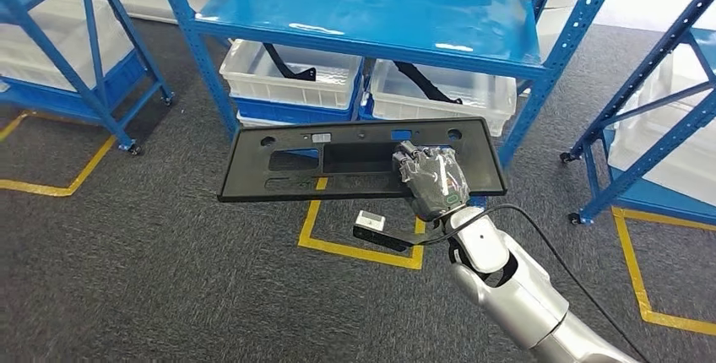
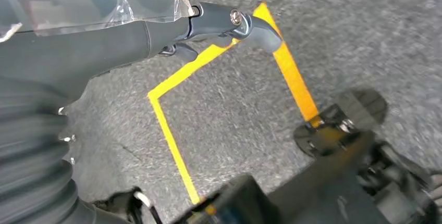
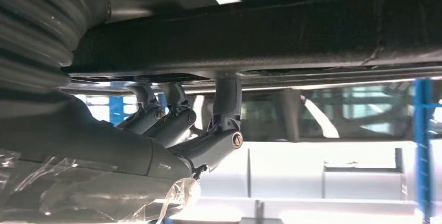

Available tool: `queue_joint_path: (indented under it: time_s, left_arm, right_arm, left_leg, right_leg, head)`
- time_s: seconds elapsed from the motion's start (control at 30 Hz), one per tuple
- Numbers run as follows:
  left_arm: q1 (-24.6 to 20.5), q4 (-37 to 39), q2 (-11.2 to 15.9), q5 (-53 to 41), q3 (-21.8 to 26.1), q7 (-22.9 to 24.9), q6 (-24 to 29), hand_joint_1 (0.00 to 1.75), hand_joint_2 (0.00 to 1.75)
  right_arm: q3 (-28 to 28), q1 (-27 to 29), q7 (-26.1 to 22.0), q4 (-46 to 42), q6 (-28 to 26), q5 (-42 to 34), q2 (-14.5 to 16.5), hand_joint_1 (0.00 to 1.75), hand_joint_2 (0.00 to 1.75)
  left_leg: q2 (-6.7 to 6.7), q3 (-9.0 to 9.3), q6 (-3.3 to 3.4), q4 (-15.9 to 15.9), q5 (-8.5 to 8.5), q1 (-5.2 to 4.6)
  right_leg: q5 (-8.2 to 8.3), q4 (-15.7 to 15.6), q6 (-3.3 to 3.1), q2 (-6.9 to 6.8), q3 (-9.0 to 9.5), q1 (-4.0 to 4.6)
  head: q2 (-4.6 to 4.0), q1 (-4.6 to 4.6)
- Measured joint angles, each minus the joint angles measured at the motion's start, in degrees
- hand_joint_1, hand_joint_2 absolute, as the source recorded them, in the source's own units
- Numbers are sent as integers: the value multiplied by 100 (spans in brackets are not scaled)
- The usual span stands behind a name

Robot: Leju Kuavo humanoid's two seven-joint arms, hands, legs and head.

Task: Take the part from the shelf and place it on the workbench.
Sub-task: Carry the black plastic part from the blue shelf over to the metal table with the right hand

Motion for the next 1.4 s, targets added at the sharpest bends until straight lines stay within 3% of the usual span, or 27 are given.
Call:
queue_joint_path:
  time_s: [0.07, 0.1, 0.13, 0.17, 0.2, 0.27, 0.3, 0.37, 0.4, 0.43, 0.5, 0.57, 0.63, 0.67, 0.73, 0.8, 0.87, 0.93, 1.0, 1.07, 1.13, 1.17, 1.2, 1.23, 1.3, 1.37, 1.4]
  left_arm:
    - [-2, 0, -1, -19, 0, 3, -4, 0, 175]
    - [-1, 0, -1, -26, 0, 5, -5, 0, 175]
    - [3, 0, 0, -32, 0, 9, -5, 0, 175]
    - [8, 0, 1, -39, 0, 15, -6, 0, 175]
    - [11, 0, 1, -45, 0, 20, -7, 0, 175]
    - [13, 0, -4, -55, 0, 27, -14, 0, 175]
    - [9, 0, -8, -57, 0, 31, -19, 0, 175]
    - [18, 0, -17, -56, 0, 34, -25, 0, 175]
    - [32, 0, -16, -53, 0, 27, -20, 0, 175]
    - [54, 0, -11, -48, 0, 14, -13, 0, 175]
    - [84, 1, 3, -31, 1, -27, 0, 0, 175]
    - [93, 2, 16, -10, 6, -64, 9, 0, 175]
    - [130, 2, 24, 17, 15, -100, 8, 0, 175]
    - [164, 2, 27, 29, 20, -116, 2, 0, 175]
    - [225, 4, 37, 36, 30, -141, -16, 0, 175]
    - [246, 7, 55, 31, 37, -155, -26, 0, 175]
    - [244, 9, 72, 9, 43, -170, -39, 0, 175]
    - [249, 9, 79, -22, 50, -180, -55, 0, 175]
    - [257, 9, 82, -43, 58, -182, -71, 0, 175]
    - [253, 9, 85, -51, 72, -174, -84, 0, 175]
    - [251, 9, 87, -64, 82, -139, -93, 0, 175]
    - [258, 9, 87, -80, 84, -120, -98, 0, 175]
    - [269, 9, 87, -105, 85, -108, -100, 0, 175]
    - [282, 9, 86, -135, 85, -108, -96, 0, 175]
    - [305, 9, 85, -220, 83, -144, -63, 0, 175]
    - [324, 9, 78, -331, 75, -201, -20, 0, 175]
    - [337, 9, 74, -388, 67, -223, -2, 0, 175]
  right_arm:
    - [-2, 17, 5, -19, 1, 3, -13, 175, 175]
    - [-2, 37, 9, -23, 3, 3, -22, 175, 175]
    - [-2, 60, 13, -24, 4, 5, -33, 175, 175]
    - [-2, 81, 17, -25, 5, 8, -40, 175, 175]
    - [-2, 95, 19, -28, 5, 11, -44, 175, 175]
    - [-11, 101, 25, -41, 6, 18, -52, 175, 175]
    - [-20, 101, 29, -51, 9, 20, -57, 175, 175]
    - [-36, 98, 38, -73, 23, 29, -64, 175, 175]
    - [-40, 95, 41, -84, 33, 38, -62, 175, 175]
    - [-43, 91, 43, -96, 44, 49, -56, 175, 175]
    - [-49, 84, 55, -122, 66, 66, -35, 175, 175]
    - [-51, 87, 67, -137, 95, 75, -21, 175, 175]
    - [-47, 121, 71, -137, 128, 82, -15, 175, 175]
    - [-43, 144, 73, -137, 144, 87, -7, 175, 175]
    - [-39, 168, 82, -137, 167, 109, 22, 175, 175]
    - [-40, 169, 103, -137, 180, 139, 48, 175, 175]
    - [-41, 182, 131, -137, 183, 173, 57, 175, 175]
    - [-44, 208, 150, -137, 178, 202, 58, 175, 175]
    - [-50, 228, 160, -137, 169, 209, 57, 175, 175]
    - [-57, 253, 163, -137, 163, 210, 49, 175, 175]
    - [-61, 310, 162, -136, 162, 218, 31, 175, 175]
    - [-62, 340, 162, -134, 162, 227, 21, 175, 175]
    - [-68, 361, 162, -133, 161, 236, 12, 175, 175]
    - [-79, 371, 162, -133, 160, 244, 3, 175, 175]
    - [-122, 372, 173, -137, 156, 251, -33, 175, 175]
    - [-177, 371, 198, -150, 149, 252, -87, 175, 175]
    - [-202, 375, 211, -162, 145, 252, -113, 175, 175]
  left_leg:
    - [-118, 1, 40, 1, -11, -29]
    - [-192, 8, 57, 2, -20, -47]
    - [-270, 21, 74, 3, -33, -64]
    - [-353, 42, 84, 5, -48, -78]
    - [-435, 69, 90, 5, -68, -89]
    - [-580, 103, 78, 3, -114, -92]
    - [-645, 91, 59, 6, -129, -82]
    - [-778, 33, 0, -1, -136, -36]
    - [-845, 12, -36, -10, -137, -23]
    - [-823, -8, -68, -4, -156, -22]
    - [-538, -200, -123, 321, -316, -66]
    - [-220, -696, -161, 1162, -615, -87]
    - [-158, -1157, -174, 1859, -755, -93]
    - [-154, -1225, -164, 1889, -671, -101]
    - [-78, -955, -99, 1193, -217, -145]
    - [181, -535, 7, 296, 189, -244]
    - [305, -377, 78, -43, 300, -311]
    - [175, -383, 113, -56, 308, -297]
    - [47, -369, 162, -77, 319, -267]
    - [-76, -357, 199, -85, 323, -244]
    - [-215, -348, 211, -83, 320, -229]
    - [-292, -336, 210, -80, 314, -219]
    - [-369, -315, 205, -76, 302, -206]
    - [-444, -285, 192, -72, 283, -190]
    - [-578, -257, 151, -59, 241, -165]
    - [-699, -303, 105, -39, 224, -140]
    - [-761, -330, 78, -36, 228, -125]
  right_leg:
    - [-399, 904, -27, 198, -441, 30]
    - [-508, 1295, -49, 237, -664, 54]
    - [-495, 1481, -77, 256, -801, 76]
    - [-360, 1416, -114, 273, -824, 91]
    - [-131, 1131, -155, 306, -739, 102]
    - [367, 268, -246, 559, -407, 110]
    - [507, -47, -278, 687, -290, 117]
    - [540, -260, -323, 788, -214, 140]
    - [522, -296, -337, 711, -204, 143]
    - [499, -324, -353, 631, -182, 133]
    - [462, -400, -389, 478, -126, 101]
    - [427, -412, -411, 347, -105, 110]
    - [394, -412, -415, 220, -87, 131]
    - [374, -412, -415, 160, -67, 139]
    - [330, -415, -409, 56, 0, 152]
    - [281, -417, -383, -30, 60, 175]
    - [242, -407, -343, -125, 86, 205]
    - [188, -390, -296, -217, 97, 218]
    - [-23, -137, -272, -73, 12, 207]
    - [-410, 618, -279, 192, -324, 198]
    - [-653, 1409, -269, 304, -740, 198]
    - [-611, 1533, -255, 323, -835, 194]
    - [-445, 1396, -241, 331, -805, 184]
    - [-186, 1027, -225, 365, -659, 167]
    - [283, 134, -198, 625, -287, 109]
    - [388, -319, -208, 799, -101, 83]
    - [348, -352, -231, 760, -81, 94]
  head:
    - [1, 1]
    - [0, -1]
    - [0, 0]
    - [0, 0]
    - [0, 0]
    - [1, -4]
    - [1, -5]
    - [1, -10]
    - [1, -8]
    - [1, -9]
    - [2, -16]
    - [2, -21]
    - [2, -20]
    - [1, -21]
    - [1, -21]
    - [2, -21]
    - [1, -22]
    - [1, -22]
    - [2, -22]
    - [2, -22]
    - [2, -21]
    - [2, -21]
    - [2, -21]
    - [2, -21]
    - [1, -21]
    - [1, -21]
    - [2, -21]
